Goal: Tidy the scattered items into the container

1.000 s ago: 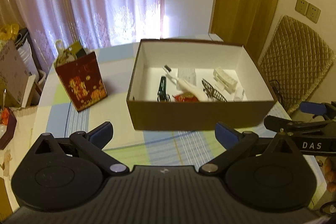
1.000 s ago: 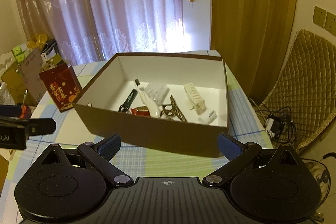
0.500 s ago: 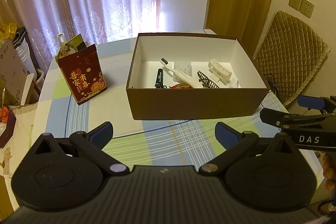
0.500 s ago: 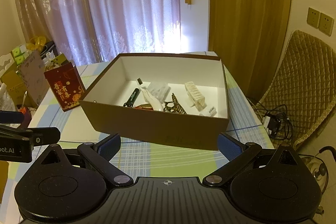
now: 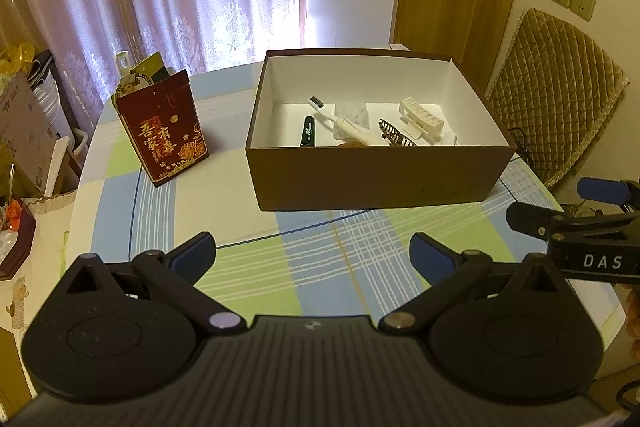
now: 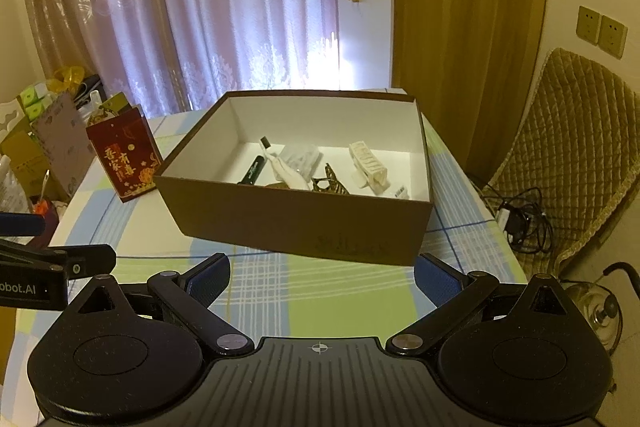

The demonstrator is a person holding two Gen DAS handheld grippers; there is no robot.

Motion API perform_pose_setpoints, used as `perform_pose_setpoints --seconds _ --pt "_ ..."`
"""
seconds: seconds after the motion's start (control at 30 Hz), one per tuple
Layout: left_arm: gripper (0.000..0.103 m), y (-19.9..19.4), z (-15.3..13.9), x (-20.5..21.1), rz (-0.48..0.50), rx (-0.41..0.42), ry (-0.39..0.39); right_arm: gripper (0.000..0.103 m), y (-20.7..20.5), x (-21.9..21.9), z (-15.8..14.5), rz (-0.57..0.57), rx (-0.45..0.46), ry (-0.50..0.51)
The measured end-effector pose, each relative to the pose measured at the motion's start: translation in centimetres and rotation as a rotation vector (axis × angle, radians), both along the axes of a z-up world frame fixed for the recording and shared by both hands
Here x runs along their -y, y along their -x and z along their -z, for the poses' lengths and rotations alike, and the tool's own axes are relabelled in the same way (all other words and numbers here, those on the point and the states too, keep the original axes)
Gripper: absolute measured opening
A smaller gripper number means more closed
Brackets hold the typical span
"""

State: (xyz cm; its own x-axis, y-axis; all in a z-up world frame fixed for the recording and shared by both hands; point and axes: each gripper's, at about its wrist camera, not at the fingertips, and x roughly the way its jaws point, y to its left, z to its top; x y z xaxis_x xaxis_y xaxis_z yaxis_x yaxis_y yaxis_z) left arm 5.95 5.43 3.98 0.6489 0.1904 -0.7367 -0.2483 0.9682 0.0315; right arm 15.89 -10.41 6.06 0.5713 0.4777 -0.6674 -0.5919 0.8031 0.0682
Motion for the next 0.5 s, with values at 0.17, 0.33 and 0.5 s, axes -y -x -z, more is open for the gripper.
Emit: perform_pose_setpoints --seconds 0.17,0.33,0.5 --pt "0.102 0.16 0.06 -0.04 0.004 0.004 0.003 0.103 0.45 0.11 0.14 0.011 -0.001 0.005" --pt "0.102 0.28 0.02 -0.24 0.008 0.009 0.006 0.103 0.91 0.13 0.06 0.013 0.006 0.011" --pt "0.102 0.42 0.12 -0.17 0.015 0.011 0.009 0.103 1.06 0.18 0.16 0.021 0.010 0.017"
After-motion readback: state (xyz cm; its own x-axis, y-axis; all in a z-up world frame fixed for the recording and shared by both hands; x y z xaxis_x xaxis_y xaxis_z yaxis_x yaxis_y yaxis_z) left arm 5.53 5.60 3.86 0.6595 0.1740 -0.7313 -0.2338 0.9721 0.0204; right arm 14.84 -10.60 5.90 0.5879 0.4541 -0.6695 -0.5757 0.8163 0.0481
